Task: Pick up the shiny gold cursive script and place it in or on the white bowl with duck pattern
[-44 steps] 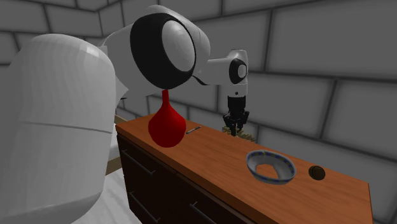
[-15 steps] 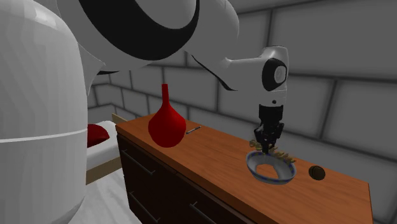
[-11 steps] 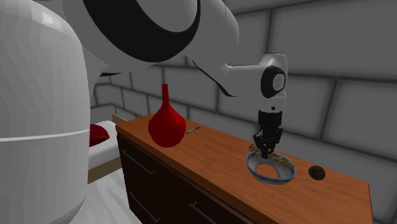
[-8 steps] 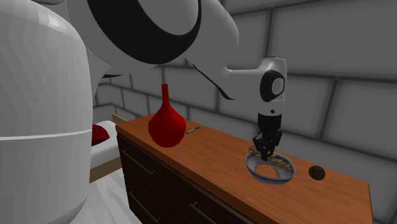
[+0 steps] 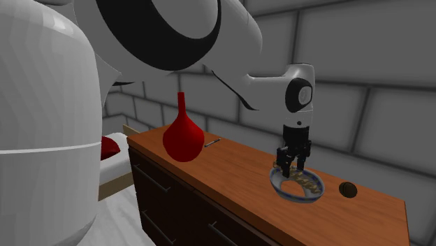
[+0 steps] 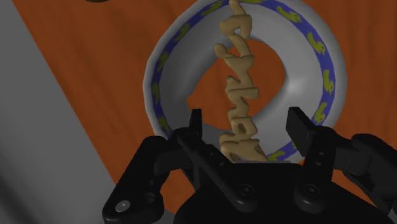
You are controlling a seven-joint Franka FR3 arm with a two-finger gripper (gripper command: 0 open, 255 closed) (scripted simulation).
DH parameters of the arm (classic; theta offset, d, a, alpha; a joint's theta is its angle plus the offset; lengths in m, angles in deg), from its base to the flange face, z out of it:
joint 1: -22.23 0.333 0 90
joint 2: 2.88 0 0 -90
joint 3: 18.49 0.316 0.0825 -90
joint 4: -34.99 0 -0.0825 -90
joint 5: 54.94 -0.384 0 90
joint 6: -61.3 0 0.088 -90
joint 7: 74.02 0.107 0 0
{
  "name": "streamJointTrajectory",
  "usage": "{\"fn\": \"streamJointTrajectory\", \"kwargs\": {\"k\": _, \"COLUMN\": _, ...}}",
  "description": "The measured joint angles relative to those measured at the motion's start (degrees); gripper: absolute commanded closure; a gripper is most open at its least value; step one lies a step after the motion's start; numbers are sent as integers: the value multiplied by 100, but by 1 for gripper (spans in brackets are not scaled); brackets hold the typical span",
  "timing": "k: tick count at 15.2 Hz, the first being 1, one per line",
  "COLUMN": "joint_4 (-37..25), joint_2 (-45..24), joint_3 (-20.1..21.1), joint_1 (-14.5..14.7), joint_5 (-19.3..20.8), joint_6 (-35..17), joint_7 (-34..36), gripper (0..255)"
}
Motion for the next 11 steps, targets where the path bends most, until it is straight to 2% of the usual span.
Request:
{"fn": "streamJointTrajectory", "kwargs": {"k": 4, "joint_4": 2, "joint_2": 0, "joint_3": 0, "joint_1": 0, "joint_5": 1, "joint_6": 0, "joint_7": 0, "gripper": 0}}
{"fn": "streamJointTrajectory", "kwargs": {"k": 8, "joint_4": -331, "joint_2": 193, "joint_3": -58, "joint_1": 40, "joint_5": 131, "joint_6": 486, "joint_7": 62, "gripper": 0}}
{"fn": "streamJointTrajectory", "kwargs": {"k": 11, "joint_4": -439, "joint_2": 232, "joint_3": -61, "joint_1": 66, "joint_5": 160, "joint_6": 630, "joint_7": 104, "gripper": 0}}
